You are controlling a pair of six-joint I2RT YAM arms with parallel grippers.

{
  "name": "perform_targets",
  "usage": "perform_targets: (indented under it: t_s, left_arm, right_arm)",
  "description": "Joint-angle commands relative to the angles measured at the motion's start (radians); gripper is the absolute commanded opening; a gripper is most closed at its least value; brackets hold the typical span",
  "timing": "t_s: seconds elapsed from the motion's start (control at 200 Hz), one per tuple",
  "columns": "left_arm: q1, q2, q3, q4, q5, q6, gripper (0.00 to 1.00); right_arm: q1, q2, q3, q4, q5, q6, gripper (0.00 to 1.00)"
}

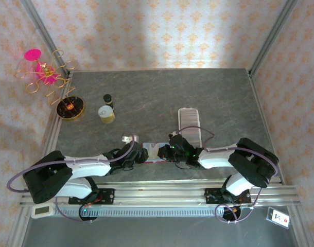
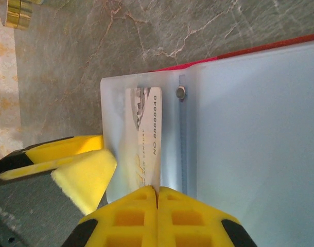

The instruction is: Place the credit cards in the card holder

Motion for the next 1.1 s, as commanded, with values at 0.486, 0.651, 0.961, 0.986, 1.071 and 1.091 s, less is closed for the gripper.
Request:
perform_targets:
  t_s: [0.486,0.651,0.961,0.986,1.071,1.091]
  left_arm:
    - [0.05,-0.054,-0.134,0.168,0.133,-0.08,0.44]
    - [0.055,-0.062,-0.135,0.154,0.125,-0.085,0.44]
    - [0.067,-0.11,-0.14,0.115,0.116,-0.082,0.44]
    - [0.066,-0.109,-0.139,0.115,0.115,-0.082,0.44]
    - [0.069,-0.111,-0.14,0.116,0.118,-0.085,0.44]
    - [0.068,-0.109,-0.14,0.118,0.12,-0.086,0.44]
  right_arm:
    - [0.007,0.097,0.081,-0.025,-0.049,-0.049,0.0]
    - [0.007,0.093,0.103,-0.06,-0.03,-0.061,0.09]
    - [0.007,0.074,0.157,-0.237,0.073,-0.12,0.25]
    - [0.006,0.076,0.159,-0.237,0.075,-0.121,0.26]
    - [0.007,0.085,0.16,-0.223,0.072,-0.117,0.2]
    - [0.006,0.088,0.161,-0.218,0.07,-0.116,0.18]
